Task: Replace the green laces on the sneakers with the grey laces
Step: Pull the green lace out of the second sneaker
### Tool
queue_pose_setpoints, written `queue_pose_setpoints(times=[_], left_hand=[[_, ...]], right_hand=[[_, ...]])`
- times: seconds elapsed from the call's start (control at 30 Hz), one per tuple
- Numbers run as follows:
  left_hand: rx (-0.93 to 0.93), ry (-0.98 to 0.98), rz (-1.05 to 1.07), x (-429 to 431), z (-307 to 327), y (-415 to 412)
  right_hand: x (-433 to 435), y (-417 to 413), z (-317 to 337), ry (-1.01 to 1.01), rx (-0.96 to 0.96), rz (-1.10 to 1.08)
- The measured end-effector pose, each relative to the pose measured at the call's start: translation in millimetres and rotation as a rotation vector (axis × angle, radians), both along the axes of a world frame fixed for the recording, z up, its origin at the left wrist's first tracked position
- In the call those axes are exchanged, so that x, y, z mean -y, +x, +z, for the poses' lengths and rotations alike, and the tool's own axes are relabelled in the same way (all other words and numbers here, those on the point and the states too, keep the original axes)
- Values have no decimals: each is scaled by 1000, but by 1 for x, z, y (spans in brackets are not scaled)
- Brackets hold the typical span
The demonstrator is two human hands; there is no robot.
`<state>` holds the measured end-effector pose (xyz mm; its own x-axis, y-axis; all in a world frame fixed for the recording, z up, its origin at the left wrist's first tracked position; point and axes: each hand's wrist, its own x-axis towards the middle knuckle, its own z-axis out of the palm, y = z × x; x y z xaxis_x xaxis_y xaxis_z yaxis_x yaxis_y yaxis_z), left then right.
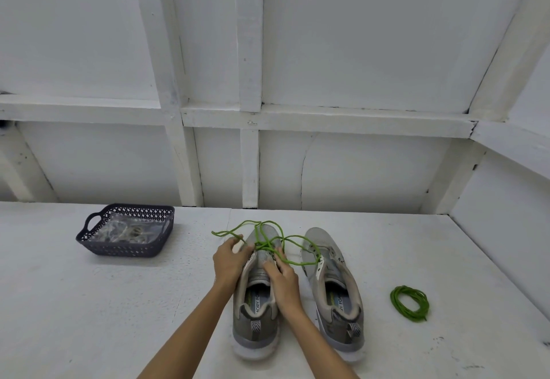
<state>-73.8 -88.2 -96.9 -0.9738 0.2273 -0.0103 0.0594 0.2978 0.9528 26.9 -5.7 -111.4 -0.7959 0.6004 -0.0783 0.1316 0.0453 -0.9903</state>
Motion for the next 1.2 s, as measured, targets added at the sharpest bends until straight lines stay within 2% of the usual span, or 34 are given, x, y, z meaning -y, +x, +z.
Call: queue_pose_setpoints(times=[0.07,0.23,0.4,0.57,0.63,0.73,0.8,0.93,1.0,1.1,1.2], left_hand=[[40,-31,-56,0,-3,-1],[-75,55,191,0,1,0],[27,-23,-5,-2,1,3],[-51,101,227,0,5,5],[-15,104,163,2,5,5],[27,-12,-30,1,-1,4],[-7,-24,22,0,-3,3],[-52,100,229,1,2,8],[-12,84,162,3,1,8],[38,-6,-55,4,-4,5],[-10,-1,37,1,-2,4]], right_hand=[[-1,0,-1,-1,-7,6],[-3,0,-4,8,3,8],[-3,-1,-4,10,4,4],[-3,-2,-4,14,-1,2],[-3,-2,-5,14,-1,4],[-1,-1,-2,17,-4,-1],[-1,-1,-2,13,-1,4],[-3,-2,-4,16,-11,3],[-3,-2,-5,19,-7,3],[-4,-2,-4,19,-7,-5],[-4,-1,-4,24,-4,-6]])
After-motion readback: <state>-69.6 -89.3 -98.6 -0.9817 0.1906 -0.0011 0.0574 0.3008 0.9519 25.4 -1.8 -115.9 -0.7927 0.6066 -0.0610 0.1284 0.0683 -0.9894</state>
